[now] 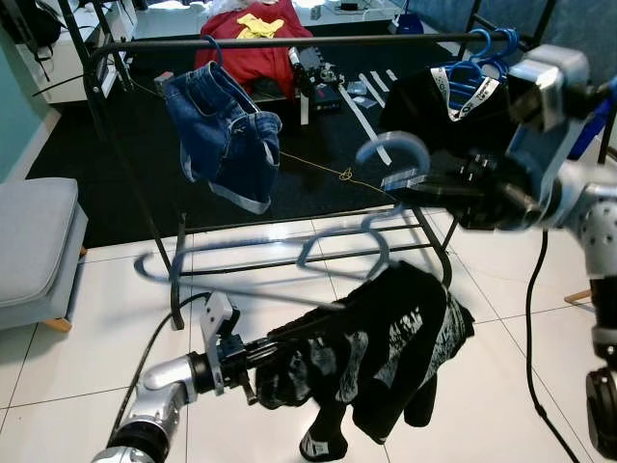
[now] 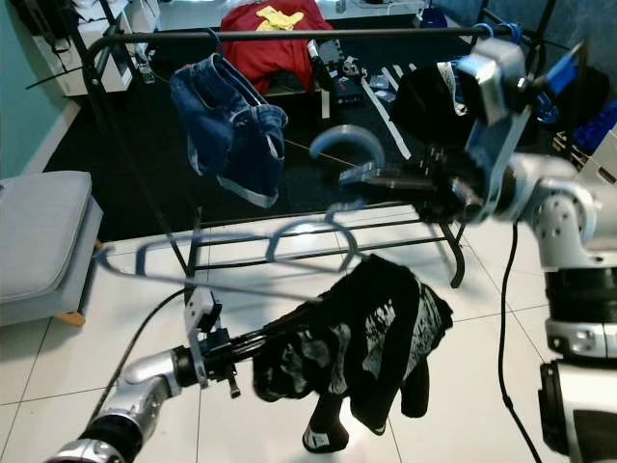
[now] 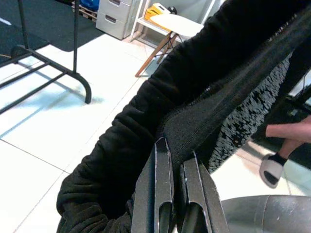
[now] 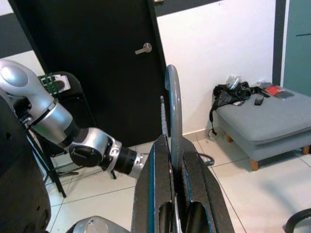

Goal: Hang hanger

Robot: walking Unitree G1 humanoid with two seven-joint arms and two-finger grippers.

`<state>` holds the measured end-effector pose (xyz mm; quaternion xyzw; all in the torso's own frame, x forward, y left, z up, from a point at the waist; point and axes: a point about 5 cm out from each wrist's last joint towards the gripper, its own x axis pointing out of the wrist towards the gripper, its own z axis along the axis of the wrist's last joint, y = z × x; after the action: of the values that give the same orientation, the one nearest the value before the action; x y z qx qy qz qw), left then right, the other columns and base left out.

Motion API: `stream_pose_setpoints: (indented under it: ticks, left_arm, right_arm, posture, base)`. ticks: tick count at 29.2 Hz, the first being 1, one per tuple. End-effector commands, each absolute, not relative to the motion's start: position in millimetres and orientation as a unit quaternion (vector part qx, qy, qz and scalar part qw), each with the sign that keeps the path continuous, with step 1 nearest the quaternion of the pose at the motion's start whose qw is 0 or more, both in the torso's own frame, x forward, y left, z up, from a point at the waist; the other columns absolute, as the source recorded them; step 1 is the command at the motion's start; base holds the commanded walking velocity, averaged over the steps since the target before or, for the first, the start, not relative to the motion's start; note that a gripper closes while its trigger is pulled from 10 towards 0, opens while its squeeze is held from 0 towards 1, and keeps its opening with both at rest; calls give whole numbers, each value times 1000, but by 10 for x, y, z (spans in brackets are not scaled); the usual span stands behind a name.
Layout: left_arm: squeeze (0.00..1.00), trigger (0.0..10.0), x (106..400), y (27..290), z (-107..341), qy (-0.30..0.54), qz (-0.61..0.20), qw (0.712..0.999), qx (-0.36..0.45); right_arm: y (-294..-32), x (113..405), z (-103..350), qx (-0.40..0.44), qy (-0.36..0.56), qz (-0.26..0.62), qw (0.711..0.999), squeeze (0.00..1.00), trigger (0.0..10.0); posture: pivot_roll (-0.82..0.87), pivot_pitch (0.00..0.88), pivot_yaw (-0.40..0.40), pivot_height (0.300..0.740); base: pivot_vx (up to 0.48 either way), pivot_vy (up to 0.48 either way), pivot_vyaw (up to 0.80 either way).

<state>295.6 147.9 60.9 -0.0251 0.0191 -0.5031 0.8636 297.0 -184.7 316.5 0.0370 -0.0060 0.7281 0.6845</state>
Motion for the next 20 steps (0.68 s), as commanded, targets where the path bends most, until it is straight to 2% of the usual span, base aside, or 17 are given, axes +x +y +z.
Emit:
stream_pose_setpoints:
  ticks: [1,8,10,11,12,14,15,18,19,20]
  left_arm:
    - [0,0,2963,1554,652,21,-517,856,17]
    - [0,0,2996,1667,707,24,-513,856,54]
    - [0,0,2994,1752,726,29,-510,857,67]
    - [0,0,2994,1752,726,29,-510,857,67]
    - [0,0,2986,1796,731,31,-509,857,72]
    - [0,0,2986,1796,731,31,-509,857,72]
    - [0,0,2978,1837,734,33,-508,857,76]
    - [0,0,2978,1837,734,33,-508,857,76]
    - [0,0,2971,1869,738,34,-506,858,78]
    - [0,0,2971,1869,738,34,-506,858,78]
  right_arm:
    - [-1817,2922,3135,21,0,733,680,0,0]
    - [-1824,2903,2931,-13,32,713,700,0,0]
    - [-1856,2920,2848,-34,36,685,727,0,0]
    - [-1856,2920,2848,-34,36,685,727,0,0]
    - [-1885,2941,2838,-43,29,664,746,0,0]
    - [-1885,2941,2838,-43,29,664,746,0,0]
    - [-1920,2961,2838,-48,23,646,761,0,0]
    - [-1920,2961,2838,-48,23,646,761,0,0]
    - [-1957,2982,2855,-49,11,629,776,0,0]
    - [-1957,2982,2855,-49,11,629,776,0,0]
  posture:
    - [-10,122,48,740]
    - [-7,117,54,740]
    - [-4,113,59,740]
    - [-4,113,59,740]
    - [-2,110,63,740]
    - [-2,110,63,740]
    - [-2,108,65,740]
    - [-2,108,65,740]
    - [0,106,69,740]
    - [0,106,69,740]
  base:
    - [0,0,0]
    - [0,0,0]
    - [0,0,0]
    - [0,0,0]
    - [0,0,0]
    - [0,0,0]
    - [0,0,0]
    - [0,0,0]
    - [0,0,0]
    - [0,0,0]
